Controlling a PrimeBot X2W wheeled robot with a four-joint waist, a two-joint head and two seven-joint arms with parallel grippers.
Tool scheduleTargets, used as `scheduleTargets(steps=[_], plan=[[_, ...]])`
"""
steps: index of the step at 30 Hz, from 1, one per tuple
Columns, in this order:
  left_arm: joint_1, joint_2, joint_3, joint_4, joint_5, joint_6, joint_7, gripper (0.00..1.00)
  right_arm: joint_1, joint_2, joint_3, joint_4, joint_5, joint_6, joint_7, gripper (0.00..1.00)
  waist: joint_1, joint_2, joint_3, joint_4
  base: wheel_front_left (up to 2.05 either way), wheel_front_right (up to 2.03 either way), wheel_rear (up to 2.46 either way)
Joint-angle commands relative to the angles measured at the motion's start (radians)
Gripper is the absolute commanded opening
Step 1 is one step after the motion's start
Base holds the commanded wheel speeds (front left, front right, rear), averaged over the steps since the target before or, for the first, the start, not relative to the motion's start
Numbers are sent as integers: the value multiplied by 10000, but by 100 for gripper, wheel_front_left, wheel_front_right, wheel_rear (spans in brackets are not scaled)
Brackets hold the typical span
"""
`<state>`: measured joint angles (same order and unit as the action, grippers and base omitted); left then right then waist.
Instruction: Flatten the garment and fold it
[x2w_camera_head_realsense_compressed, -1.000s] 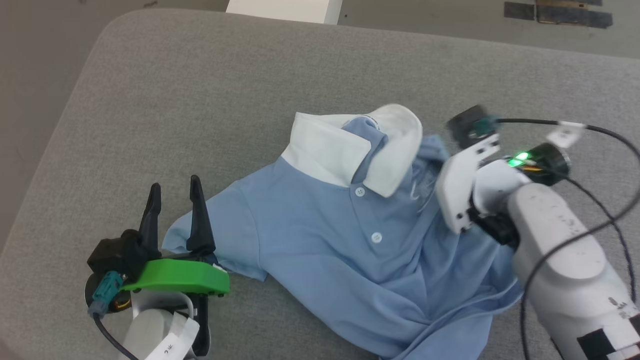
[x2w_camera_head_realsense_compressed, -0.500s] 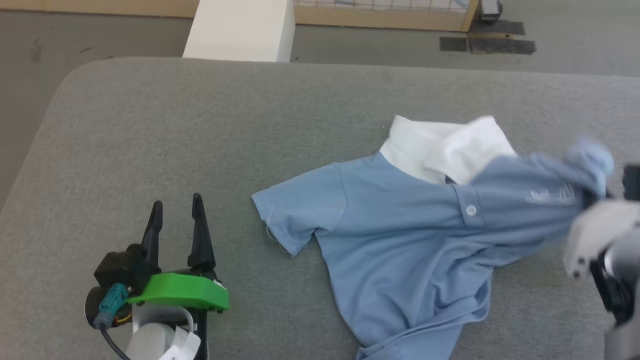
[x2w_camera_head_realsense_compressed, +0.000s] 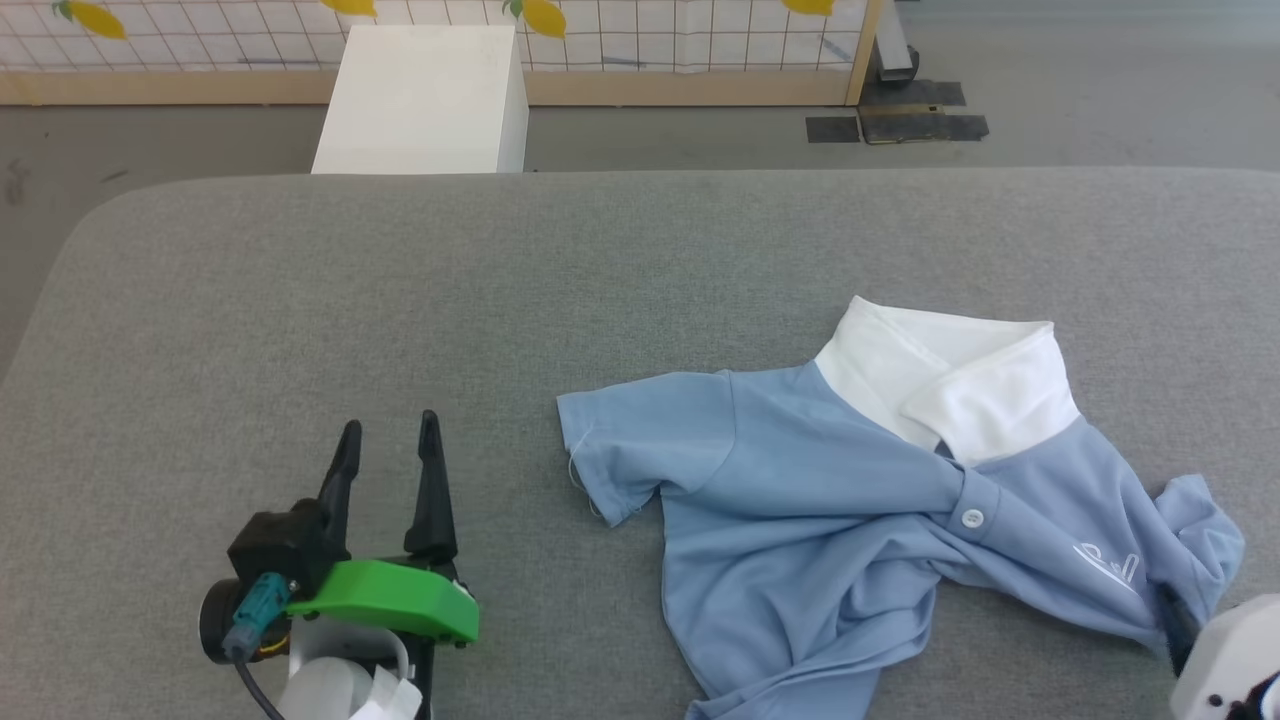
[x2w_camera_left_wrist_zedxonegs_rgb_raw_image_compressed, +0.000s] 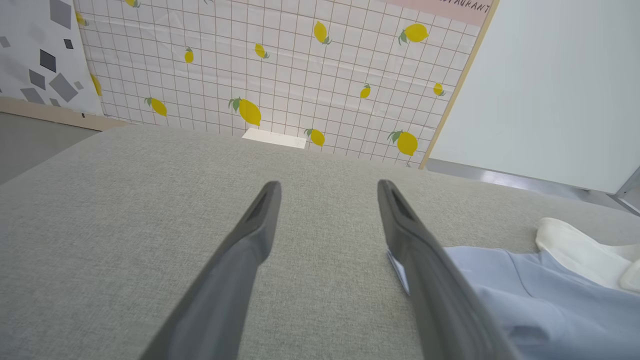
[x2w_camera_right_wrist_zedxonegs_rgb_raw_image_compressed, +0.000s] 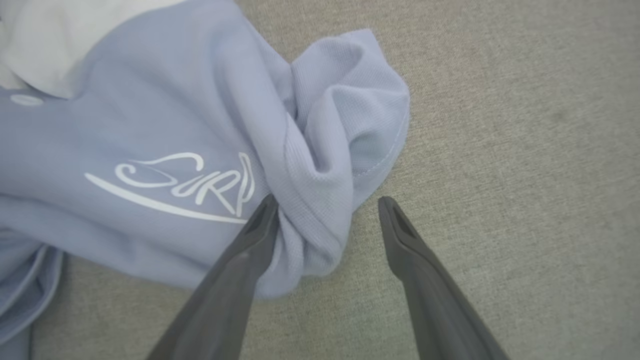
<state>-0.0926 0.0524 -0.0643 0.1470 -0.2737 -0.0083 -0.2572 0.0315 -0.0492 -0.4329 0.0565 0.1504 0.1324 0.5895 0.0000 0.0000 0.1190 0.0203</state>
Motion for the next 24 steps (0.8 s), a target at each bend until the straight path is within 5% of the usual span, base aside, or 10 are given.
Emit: scheduleTargets(steps=[1, 11, 24], plan=[[75, -22, -76, 66, 62, -66, -45, 100, 143, -13, -112, -195, 44, -17, -449, 100, 0, 0, -79, -34, 0, 0, 0], [-781, -20, -731, 725, -69, 20, 488, 100, 474, -12, 1106, -1342, -217, -17, -4591, 100, 0, 0, -35, -284, 0, 0, 0], [-4302, 477, -1840, 3721, 626, -246, 4915, 100, 46, -11, 2406, -1203, -22, -17, -5348, 100, 0, 0, 681, -735, 0, 0, 0]])
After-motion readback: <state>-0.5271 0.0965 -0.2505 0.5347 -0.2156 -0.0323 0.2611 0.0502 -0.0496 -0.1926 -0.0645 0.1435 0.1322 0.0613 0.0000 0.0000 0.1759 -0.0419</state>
